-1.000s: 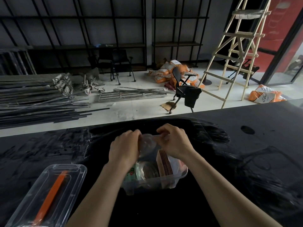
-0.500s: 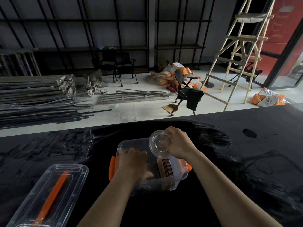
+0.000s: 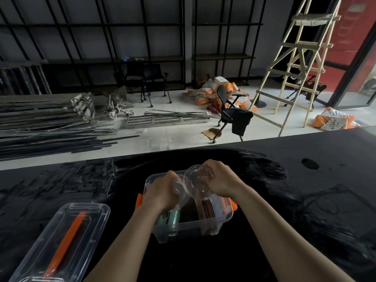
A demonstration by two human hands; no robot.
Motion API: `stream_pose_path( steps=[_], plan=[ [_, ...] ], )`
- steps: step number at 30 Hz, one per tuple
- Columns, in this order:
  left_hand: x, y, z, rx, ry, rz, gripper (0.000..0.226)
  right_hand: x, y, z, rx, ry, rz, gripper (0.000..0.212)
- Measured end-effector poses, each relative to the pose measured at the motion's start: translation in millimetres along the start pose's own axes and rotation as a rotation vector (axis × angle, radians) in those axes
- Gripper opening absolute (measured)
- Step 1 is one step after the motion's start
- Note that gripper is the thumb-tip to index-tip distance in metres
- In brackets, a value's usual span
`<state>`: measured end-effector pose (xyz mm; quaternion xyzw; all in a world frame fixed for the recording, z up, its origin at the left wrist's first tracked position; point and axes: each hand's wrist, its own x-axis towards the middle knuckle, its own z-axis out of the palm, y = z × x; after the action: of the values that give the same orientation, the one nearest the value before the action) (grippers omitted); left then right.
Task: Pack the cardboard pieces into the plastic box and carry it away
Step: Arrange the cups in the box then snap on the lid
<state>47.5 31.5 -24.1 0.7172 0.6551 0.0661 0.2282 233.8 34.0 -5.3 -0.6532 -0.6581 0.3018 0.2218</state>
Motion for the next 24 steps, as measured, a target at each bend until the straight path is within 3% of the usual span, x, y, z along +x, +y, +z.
stream_pose_path(
  steps=[3, 8, 12, 14, 19, 24],
  plan=[
    [9.7, -5.0, 2.2, -0.094, -0.038, -0.038, 0.037, 1.8, -0.6, 5.3, 0.070, -0.035, -0.005, 0.020],
    [6.8, -8.3, -1.4, -0.691, -0.030, -0.138, 0.035, 4.7, -3.7, 14.8, 0.156, -0.004, -0.002, 0.019],
    [3.0, -2.8, -10.1, -0.915, -0.082, -0.089, 0.040, 2.9, -12.7, 25.5, 0.187, -0.019, 0.006, 0.048],
    [2.9, -3.6, -8.6, -0.952, -0.080, -0.090, 0.040, 3.4, -18.6, 27.2, 0.163, -0.041, -0.019, 0.052],
    [0.7, -7.5, -4.8, -0.878, -0.011, -0.040, 0.033, 2.8, -20.9, 26.9, 0.205, -0.154, -0.010, 0.039],
    [-1.4, -17.2, -4.4, -0.843, 0.067, -0.003, 0.040, 4.0, -14.4, 29.8, 0.320, -0.140, -0.011, 0.031]
  ],
)
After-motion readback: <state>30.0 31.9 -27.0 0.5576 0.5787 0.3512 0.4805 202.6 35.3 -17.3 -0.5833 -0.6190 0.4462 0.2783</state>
